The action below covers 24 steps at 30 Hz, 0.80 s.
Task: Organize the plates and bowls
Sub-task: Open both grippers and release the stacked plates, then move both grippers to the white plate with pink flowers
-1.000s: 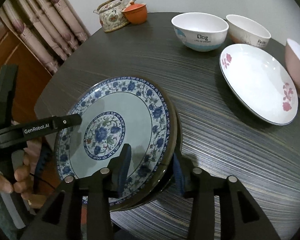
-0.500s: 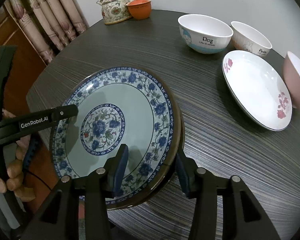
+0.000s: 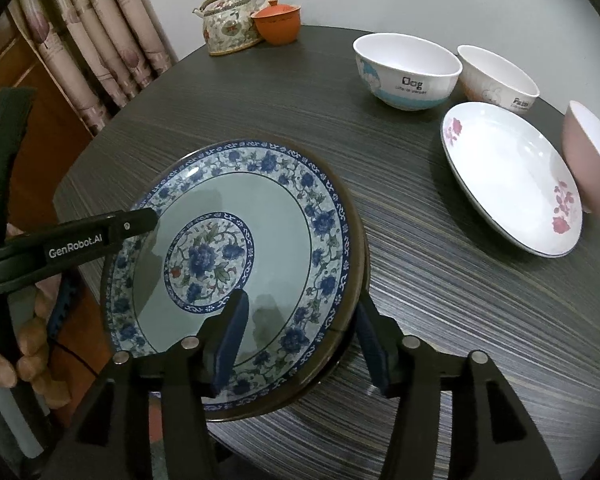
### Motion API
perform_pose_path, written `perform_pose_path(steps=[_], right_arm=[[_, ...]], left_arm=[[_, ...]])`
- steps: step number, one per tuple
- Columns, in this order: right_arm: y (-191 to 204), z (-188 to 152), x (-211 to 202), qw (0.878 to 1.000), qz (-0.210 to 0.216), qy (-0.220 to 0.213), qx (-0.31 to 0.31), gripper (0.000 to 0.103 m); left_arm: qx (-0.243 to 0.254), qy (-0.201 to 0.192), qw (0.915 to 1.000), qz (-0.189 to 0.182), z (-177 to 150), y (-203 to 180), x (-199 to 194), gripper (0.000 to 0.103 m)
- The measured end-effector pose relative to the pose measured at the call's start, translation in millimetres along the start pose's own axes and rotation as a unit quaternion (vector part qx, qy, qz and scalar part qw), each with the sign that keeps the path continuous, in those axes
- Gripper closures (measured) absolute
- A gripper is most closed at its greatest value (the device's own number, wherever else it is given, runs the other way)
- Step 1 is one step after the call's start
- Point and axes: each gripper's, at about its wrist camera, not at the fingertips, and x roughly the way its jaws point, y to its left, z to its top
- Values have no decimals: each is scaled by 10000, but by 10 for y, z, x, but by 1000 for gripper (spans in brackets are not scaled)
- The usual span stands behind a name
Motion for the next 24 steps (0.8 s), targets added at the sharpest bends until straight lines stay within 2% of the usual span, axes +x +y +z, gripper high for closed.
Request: perform_pose_path(steps=[6,13,19,24], right_arm=[[-19,-8,-7,10000,-27,-48,45,49],[-169,-71,-89,9988,194,-264,368,50],[-556,-148,-220,9937,309,-462,977,50],[-968,-216,-341,9871,170,-689,1435,50]], left_arm=[[64,-140,9998,135,-13,-4,-40,65],[291,-475,9977,396,-33,-36,-112,63],[234,-494,9976,418,-34,-20,-99,63],[58,-529,9981,315,-28,49,-112,63]])
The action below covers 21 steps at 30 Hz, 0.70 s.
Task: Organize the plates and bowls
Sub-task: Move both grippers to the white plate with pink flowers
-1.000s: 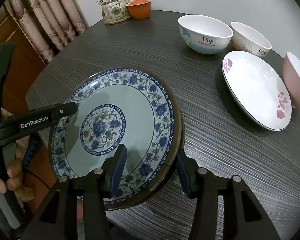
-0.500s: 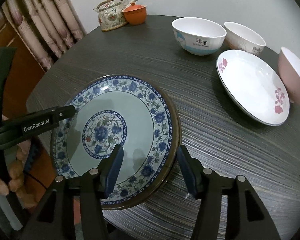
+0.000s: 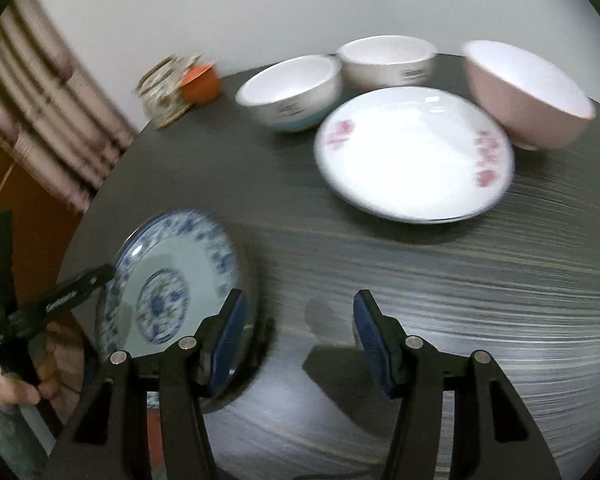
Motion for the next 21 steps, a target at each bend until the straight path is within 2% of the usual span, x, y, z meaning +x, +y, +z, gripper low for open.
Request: perform_pose_path(steps=[4,8,12,21], right_arm=[[-345,57,-104,9989,-138,-288,345,50],[-697,94,-175,9967,-253,-467,621,49],[-961,179,-176,9951,-361,-494,780,53],[-1264,455,-123,9950,-461,-529,716,60]], left_arm=[[-59,-183,9998,98,49,14,-45,63],[-9,-233,9997,1,106,-76,-136,63],[308,-261,9992,-80,182,-334,-208,63],[727,137,9917,-1056,428,-1363,-103,63]])
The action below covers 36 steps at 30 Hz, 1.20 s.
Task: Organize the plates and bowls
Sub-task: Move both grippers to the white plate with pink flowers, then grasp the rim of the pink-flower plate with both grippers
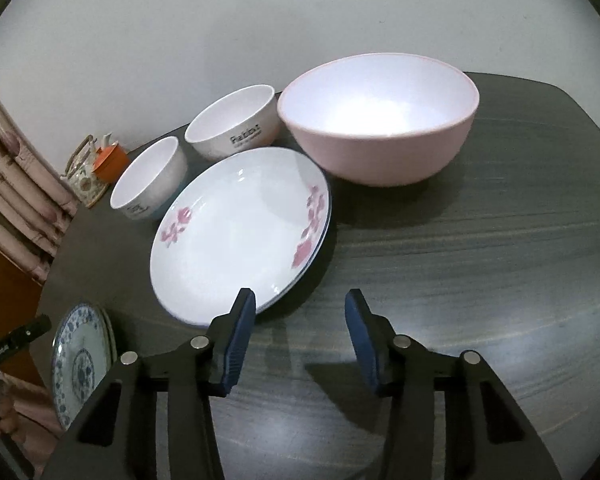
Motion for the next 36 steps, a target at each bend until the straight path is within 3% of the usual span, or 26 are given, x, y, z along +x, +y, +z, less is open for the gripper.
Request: perform_pose_path(steps=[9,12,27,30,36], right_arm=[[-204,281,224,9998,-41,81,161,67],[-251,345,329,9997,-7,166,204,73],[-316,475,624,9991,205,274,231,82],[-328,493,634,9989,269,295,233,89],[-286,486,633,9990,221,353,151,90]], left_arm=[[125,456,9980,-411,345,-763,655,63],[102,570,9973,-460,405,-859,830,63],[-16,775,9957,-513,534,-1016,1298,63],[42,786,9954,-539,539,-1057,1335,76],[63,819,9956,-448,551,-1196,1356,78]])
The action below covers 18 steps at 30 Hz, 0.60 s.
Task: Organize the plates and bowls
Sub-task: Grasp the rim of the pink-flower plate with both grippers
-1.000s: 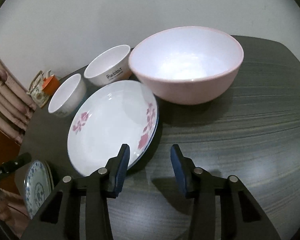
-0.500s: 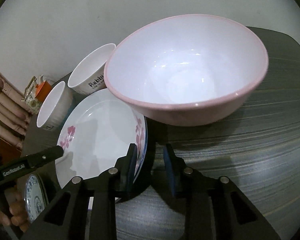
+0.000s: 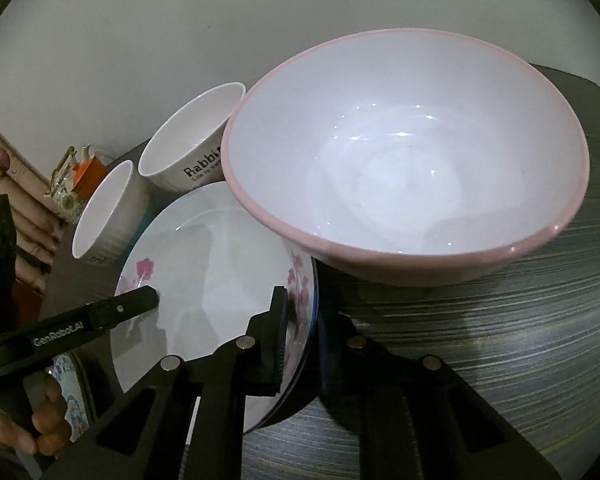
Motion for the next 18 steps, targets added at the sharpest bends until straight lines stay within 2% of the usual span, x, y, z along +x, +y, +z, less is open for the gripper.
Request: perform_pose_path(steps=[9,18], right_arm=[[-13,-44,-51,9997,-88,227,35,90],[-42,-266,-185,9991,-120,369,148,90]], left_arm=[[155,78,9998,68,-43,-103,5,78],[232,193,9995,116,-244,-150,-87,78]])
